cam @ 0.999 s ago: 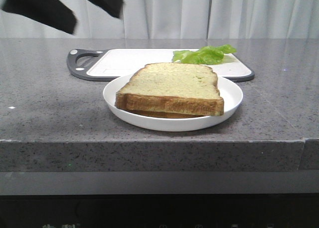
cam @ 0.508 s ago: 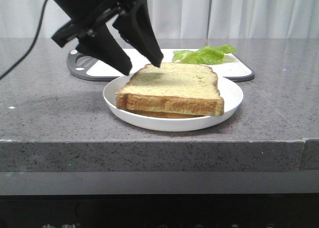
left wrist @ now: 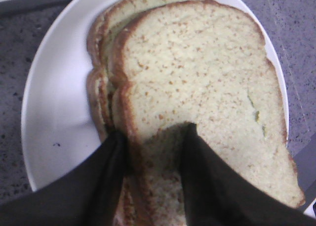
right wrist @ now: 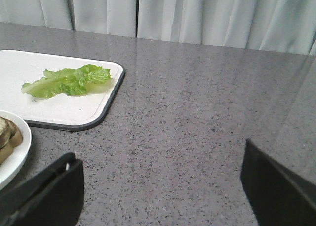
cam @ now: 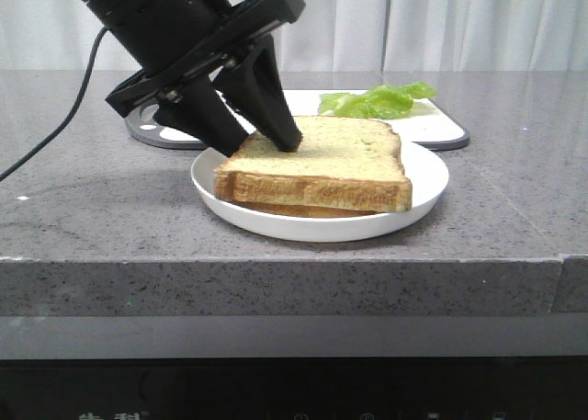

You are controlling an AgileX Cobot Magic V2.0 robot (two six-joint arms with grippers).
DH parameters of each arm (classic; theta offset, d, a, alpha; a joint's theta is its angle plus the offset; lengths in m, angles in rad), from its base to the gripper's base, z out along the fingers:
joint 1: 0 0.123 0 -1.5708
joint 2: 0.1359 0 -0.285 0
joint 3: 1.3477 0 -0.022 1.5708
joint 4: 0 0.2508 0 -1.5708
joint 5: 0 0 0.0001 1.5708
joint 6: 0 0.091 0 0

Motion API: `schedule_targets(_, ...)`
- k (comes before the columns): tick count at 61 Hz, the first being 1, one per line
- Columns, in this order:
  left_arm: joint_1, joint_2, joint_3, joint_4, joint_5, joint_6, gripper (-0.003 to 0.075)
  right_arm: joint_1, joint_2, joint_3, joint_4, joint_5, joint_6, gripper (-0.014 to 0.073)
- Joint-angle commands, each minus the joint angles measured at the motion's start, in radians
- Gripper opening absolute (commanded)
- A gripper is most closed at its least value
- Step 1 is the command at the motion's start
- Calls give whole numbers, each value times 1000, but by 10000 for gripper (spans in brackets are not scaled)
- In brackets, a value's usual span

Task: Left arm grabs bread, right arm adds lettuce
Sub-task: 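Lower the left gripper onto the top bread slice and close it, then lift the top bread slice with the left gripper and carry it aside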

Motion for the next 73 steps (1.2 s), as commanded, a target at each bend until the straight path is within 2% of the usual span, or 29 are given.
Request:
schedule_targets(1,-8,-36,-31,-25,-4,3,52,-7,17,-37,-12,-77,-4,653)
schedule_targets(3,-8,-36,-31,-25,-1,3,-12,-7,17,-37,-12,-77,-4,653)
schedule_targets(4,-8,-36,-31,-25,-2,6,-18,-7,17,-37,-12,-77,-4,653)
schedule_targets(15,4,-66,-31,-25,2,6,-19,-7,17,-37,-12,-76,-4,653)
schedule_targets(30,46,-203,-24,-27,5,6,-19,-7,17,-37,-12,-75,-4,653)
schedule_targets(42,134,-331,52,-29,-31,6,-19,-7,17,-37,-12,-75,-4,653)
schedule_targets(57,246,-577,295,72,-258,6,-19,-7,17,-37,-12,-75,-4,653)
schedule_targets(73,252,-872,553,267,-524,6,-20,-7,17,-37,-12,-75,-4,653)
